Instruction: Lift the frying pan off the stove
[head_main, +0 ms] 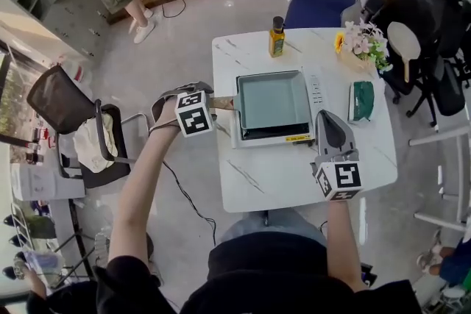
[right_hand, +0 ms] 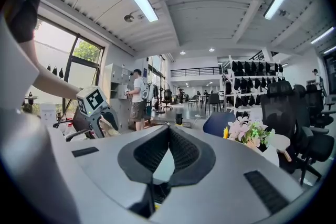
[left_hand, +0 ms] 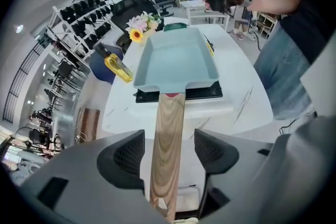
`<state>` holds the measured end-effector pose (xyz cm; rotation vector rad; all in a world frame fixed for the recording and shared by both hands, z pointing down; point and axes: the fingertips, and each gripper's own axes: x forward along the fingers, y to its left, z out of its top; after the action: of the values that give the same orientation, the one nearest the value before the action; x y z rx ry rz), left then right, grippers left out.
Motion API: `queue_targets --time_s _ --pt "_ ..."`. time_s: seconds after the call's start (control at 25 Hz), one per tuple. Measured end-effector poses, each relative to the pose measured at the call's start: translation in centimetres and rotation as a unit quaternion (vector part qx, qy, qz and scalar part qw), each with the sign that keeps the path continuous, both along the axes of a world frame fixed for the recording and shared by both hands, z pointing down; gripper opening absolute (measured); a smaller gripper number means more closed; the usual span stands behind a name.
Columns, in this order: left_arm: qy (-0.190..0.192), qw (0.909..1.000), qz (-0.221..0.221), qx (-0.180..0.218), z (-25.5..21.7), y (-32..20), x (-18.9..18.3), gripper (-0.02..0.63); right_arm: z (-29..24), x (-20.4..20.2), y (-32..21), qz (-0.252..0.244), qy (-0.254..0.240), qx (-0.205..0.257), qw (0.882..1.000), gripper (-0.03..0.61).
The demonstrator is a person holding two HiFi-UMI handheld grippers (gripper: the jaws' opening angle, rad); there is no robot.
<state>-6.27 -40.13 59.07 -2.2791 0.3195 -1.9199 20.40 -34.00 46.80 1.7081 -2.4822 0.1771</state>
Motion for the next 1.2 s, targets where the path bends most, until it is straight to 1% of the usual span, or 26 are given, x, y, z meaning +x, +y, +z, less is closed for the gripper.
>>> queue_targets --time_s 0.2,0.28,0.36,0.52,0.72,0.8,1.0,1.2 --pt "-0.048 0.9981 0.018 -0.035 2.6 -0.2 -0.1 0.302 0.4 1.5 0.6 0.012 0.006 -0.008 1.0 0.002" --pt "-0.057 0.997 0.018 -0.047 3.5 -0.3 0.1 0.282 0.7 2.3 0.6 0.018 0.005 -0.011 1.0 0.002" --pt "-0.067 0.9959 0.024 -0.055 4.3 -0.4 0.4 0.257 1.1 2.8 0.7 0.023 0.004 -0.014 1.0 0.002" --pt "-0.1 0.9923 0.039 -0.062 5.4 -0.4 0.4 0.198 1.6 3.2 0.9 0.022 0.004 -0.019 1.0 0.002" --pt "-0.123 0.9885 0.048 -0.073 5.7 -0.1 -0.1 0.098 1.5 3.3 1.2 0.021 0.006 -0.023 1.0 0.002" --pt "-0.126 0.9882 0.05 -0.072 5.8 -0.1 -0.2 0.068 1.5 3.4 1.2 0.022 0.004 -0.023 0.999 0.002" --pt "-0.119 0.9896 0.045 -0.067 5.7 -0.4 0.1 0.023 1.6 3.5 1.2 0.021 0.004 -0.023 1.0 0.002" --pt "-0.108 0.9917 0.041 -0.055 5.3 -0.3 0.1 0.015 1.2 3.3 1.2 0.021 0.003 -0.026 0.999 0.002"
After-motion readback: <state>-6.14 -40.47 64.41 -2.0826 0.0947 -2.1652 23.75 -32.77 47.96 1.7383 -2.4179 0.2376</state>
